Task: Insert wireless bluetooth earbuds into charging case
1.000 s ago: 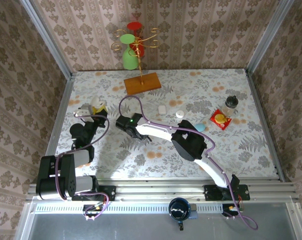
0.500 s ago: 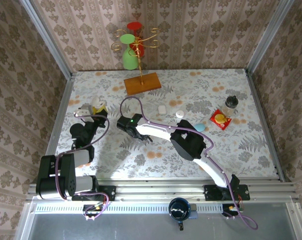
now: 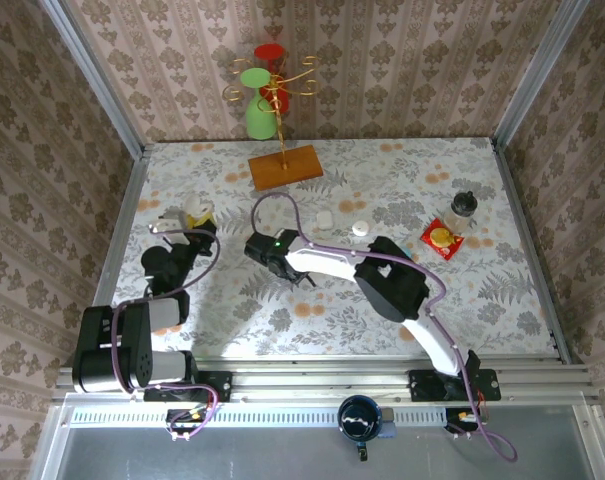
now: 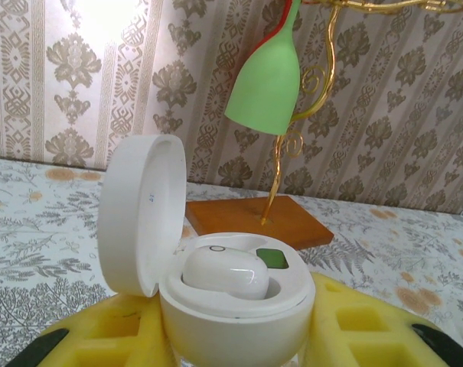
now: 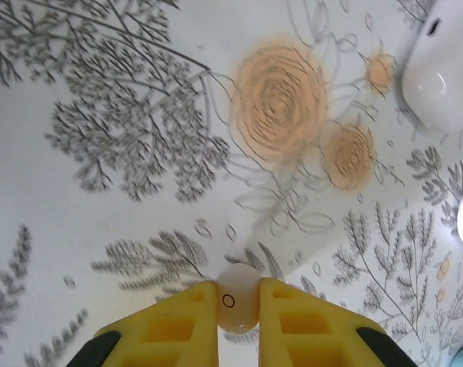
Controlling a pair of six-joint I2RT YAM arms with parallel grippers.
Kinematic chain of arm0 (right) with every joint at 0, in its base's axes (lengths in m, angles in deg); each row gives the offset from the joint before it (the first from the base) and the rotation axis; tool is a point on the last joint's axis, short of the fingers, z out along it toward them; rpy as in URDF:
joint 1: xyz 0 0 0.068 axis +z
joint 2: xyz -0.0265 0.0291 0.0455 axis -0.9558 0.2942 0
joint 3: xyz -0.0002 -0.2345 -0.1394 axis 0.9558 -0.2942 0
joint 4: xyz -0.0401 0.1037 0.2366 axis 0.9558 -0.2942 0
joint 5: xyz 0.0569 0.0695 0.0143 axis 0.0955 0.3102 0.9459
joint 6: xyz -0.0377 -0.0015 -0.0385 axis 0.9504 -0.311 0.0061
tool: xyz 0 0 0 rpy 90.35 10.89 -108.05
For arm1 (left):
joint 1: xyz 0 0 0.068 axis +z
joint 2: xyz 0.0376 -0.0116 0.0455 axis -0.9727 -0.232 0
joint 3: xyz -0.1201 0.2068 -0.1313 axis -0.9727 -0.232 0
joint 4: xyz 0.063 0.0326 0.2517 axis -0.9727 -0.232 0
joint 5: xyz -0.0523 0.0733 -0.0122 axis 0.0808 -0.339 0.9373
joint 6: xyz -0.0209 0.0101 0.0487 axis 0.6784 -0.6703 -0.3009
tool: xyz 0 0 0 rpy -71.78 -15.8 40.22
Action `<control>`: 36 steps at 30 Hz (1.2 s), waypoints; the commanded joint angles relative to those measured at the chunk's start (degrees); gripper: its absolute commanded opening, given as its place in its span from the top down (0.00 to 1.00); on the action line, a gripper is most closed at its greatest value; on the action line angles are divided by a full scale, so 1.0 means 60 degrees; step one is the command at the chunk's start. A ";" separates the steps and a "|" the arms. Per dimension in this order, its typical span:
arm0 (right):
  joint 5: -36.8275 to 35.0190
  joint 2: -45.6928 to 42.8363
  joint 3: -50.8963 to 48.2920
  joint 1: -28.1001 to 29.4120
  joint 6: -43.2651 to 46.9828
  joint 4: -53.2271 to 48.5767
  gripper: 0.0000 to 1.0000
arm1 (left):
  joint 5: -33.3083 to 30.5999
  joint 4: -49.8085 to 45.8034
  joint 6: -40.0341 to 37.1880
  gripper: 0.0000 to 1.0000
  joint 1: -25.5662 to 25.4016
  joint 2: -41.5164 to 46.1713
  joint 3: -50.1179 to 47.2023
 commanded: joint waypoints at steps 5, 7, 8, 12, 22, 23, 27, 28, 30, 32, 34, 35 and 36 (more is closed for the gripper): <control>0.2449 -0.3143 -0.2259 -0.0704 -0.0232 0.2625 0.83 | 0.0977 0.0400 -0.1425 0.76 -0.1023 -0.0267 0.0449; 0.3433 -0.3981 -0.3128 -0.0962 -0.0126 0.3579 0.84 | 0.1691 0.0404 -0.1724 0.76 -0.1356 -0.0363 0.0626; 0.4035 -0.4426 -0.3592 -0.1136 -0.0109 0.4014 0.84 | 0.2002 0.0398 -0.1861 0.76 -0.1526 -0.0421 0.0727; 0.6498 -0.5933 -0.5043 -0.1916 -0.0208 0.5354 0.84 | 0.3512 0.0407 -0.2043 0.75 -0.2196 -0.0783 0.1118; 1.1429 -0.7726 -0.6127 -0.3532 -0.0852 0.6484 0.85 | 0.6128 0.0493 -0.1278 0.75 -0.3005 -0.1826 0.2006; 1.1789 -0.7757 -0.6111 -0.3585 -0.0986 0.6609 0.86 | 0.6317 0.0508 -0.1217 0.75 -0.3065 -0.1905 0.2070; 1.2720 -0.7773 -0.5998 -0.3600 -0.1461 0.7346 0.85 | 0.6814 0.0514 -0.1070 0.76 -0.3230 -0.2078 0.2220; 1.2864 -0.7704 -0.5918 -0.3591 -0.1546 0.7446 0.85 | 0.6938 0.0511 -0.1062 0.76 -0.3260 -0.2100 0.2238; 1.2988 -0.7517 -0.5686 -0.3587 -0.1564 0.7377 0.85 | 0.7176 0.0536 -0.1020 0.76 -0.3302 -0.2147 0.2285; 1.3002 -0.7292 -0.5459 -0.3587 -0.1504 0.7206 0.85 | 0.7405 0.0538 -0.0988 0.76 -0.3349 -0.2162 0.2332; 1.2995 -0.7113 -0.5301 -0.3587 -0.1441 0.7079 0.85 | 0.7502 0.0549 -0.0988 0.76 -0.3383 -0.2134 0.2332; 1.2991 -0.7032 -0.5241 -0.3587 -0.1412 0.7020 0.85 | 0.7518 0.0548 -0.0989 0.76 -0.3392 -0.2114 0.2324; 1.2991 -0.6962 -0.5184 -0.3588 -0.1386 0.6980 0.85 | 0.7551 0.0540 -0.1000 0.76 -0.3392 -0.2095 0.2328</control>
